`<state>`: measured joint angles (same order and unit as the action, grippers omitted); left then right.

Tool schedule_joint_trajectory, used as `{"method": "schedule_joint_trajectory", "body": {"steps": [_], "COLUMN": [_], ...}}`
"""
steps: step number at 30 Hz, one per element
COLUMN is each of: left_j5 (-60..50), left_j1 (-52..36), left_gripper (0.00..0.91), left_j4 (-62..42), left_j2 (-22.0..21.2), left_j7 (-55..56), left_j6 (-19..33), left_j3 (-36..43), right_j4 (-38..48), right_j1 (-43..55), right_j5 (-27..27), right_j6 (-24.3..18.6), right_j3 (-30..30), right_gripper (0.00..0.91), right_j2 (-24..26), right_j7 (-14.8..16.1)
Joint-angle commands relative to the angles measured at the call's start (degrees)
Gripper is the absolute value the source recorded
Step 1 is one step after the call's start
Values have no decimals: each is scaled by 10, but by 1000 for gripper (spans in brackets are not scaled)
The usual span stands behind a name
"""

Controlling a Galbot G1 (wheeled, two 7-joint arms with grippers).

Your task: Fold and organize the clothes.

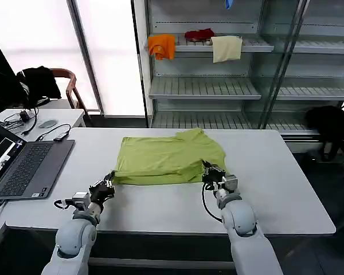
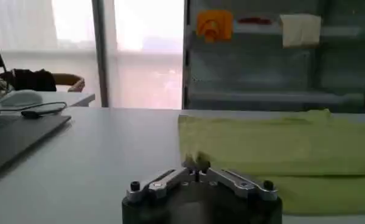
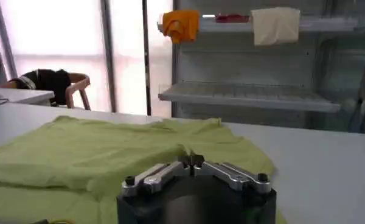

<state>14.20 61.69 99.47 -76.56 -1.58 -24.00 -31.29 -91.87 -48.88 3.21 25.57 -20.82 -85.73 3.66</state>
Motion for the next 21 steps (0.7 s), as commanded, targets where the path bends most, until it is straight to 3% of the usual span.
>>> {"method": "schedule_joint_trajectory", "body": {"steps": [1,15,19,21], "left_j5": [-2,-9,-5,-5], "left_j1": [-20,-45,-31,-15], "left_gripper": [907,907,907,907], "left_j4": [-25,-10,13,28], "left_j2": [1,9,14,17], "left_j7": [0,4,4,4], "left_j6": [-5,-12,-21,-42], "left_j3": [2,5,1,0], "right_j4": [42,135,118,60], "right_j1": [31,113,105,68], "right_j5": [-13,-45,-33,-10], "right_j6": [3,-15,-4,24], "right_j3": [2,-18,-26,-26], "right_gripper": [907,907,907,907], "right_j2": [-5,-35,-21,11], "right_j7": [2,-12,-12,-7]}}
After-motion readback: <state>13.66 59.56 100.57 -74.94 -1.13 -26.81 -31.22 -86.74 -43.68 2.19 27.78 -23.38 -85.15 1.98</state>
